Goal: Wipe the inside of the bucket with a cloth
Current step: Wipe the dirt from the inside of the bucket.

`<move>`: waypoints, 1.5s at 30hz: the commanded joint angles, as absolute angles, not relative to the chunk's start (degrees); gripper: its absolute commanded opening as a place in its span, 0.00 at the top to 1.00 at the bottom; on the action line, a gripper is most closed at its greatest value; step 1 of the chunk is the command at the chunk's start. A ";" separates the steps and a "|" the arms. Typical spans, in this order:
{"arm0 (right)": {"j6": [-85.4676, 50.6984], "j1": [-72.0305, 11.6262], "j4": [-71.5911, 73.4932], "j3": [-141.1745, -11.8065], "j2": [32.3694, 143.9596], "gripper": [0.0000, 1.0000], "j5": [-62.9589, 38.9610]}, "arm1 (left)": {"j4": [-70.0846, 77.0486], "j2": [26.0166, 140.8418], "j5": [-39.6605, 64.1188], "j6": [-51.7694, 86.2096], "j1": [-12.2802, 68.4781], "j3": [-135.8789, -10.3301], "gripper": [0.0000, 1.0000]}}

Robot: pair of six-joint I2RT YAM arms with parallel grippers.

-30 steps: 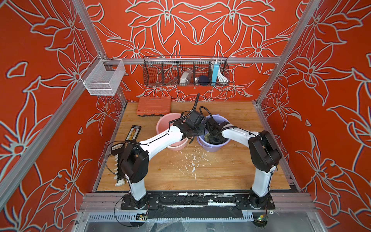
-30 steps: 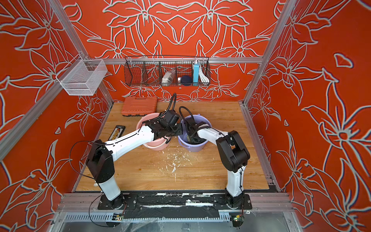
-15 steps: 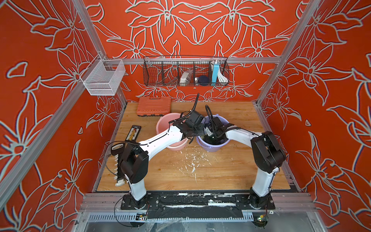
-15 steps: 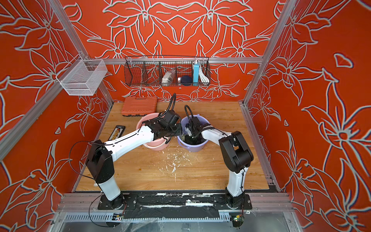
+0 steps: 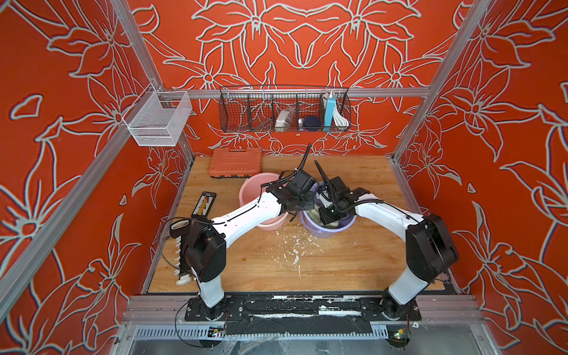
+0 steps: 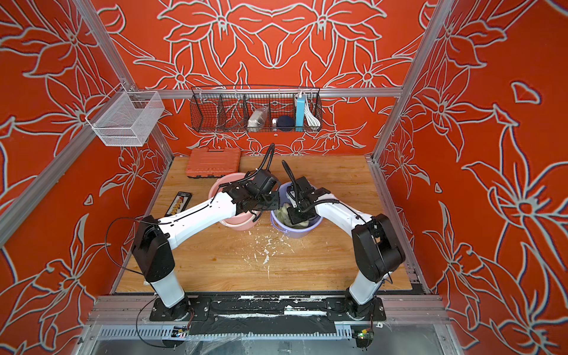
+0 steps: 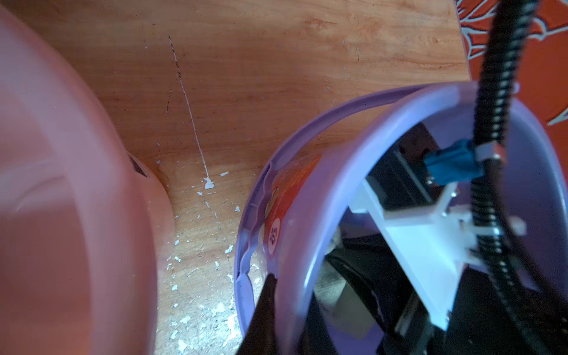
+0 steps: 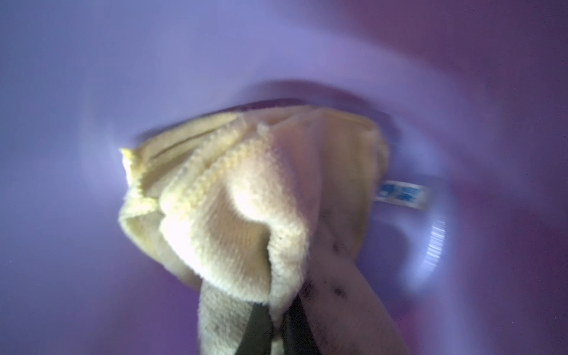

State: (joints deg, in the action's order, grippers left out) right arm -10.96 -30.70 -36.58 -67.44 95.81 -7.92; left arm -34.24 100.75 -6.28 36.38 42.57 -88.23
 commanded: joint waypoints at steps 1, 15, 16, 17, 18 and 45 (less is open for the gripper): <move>-10.62 -30.97 -41.10 -67.07 96.11 1.00 8.57 | -38.05 100.37 -7.29 34.70 43.15 -90.53 1.00; -20.32 -30.73 -48.99 -79.16 115.81 1.00 16.06 | -35.86 97.74 -4.40 34.81 43.06 -85.39 1.00; -20.55 -30.75 -48.59 -79.50 116.87 1.00 13.79 | -35.80 97.56 -4.16 34.89 43.11 -85.27 1.00; -20.74 -30.74 -47.97 -79.63 117.85 1.00 10.52 | -35.56 97.43 -3.92 34.90 43.07 -85.04 1.00; -20.86 -30.83 -46.97 -79.63 118.42 1.00 7.45 | -35.34 97.38 -3.78 34.92 43.07 -84.91 1.00; -21.08 -32.20 -20.23 -69.47 98.26 1.00 -48.86 | -30.47 99.58 -5.64 35.78 43.51 -83.90 1.00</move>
State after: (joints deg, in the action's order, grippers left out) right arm -20.73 -30.22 -24.91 -70.06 100.12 -39.24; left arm -29.98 98.85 -8.64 39.59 40.88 -83.77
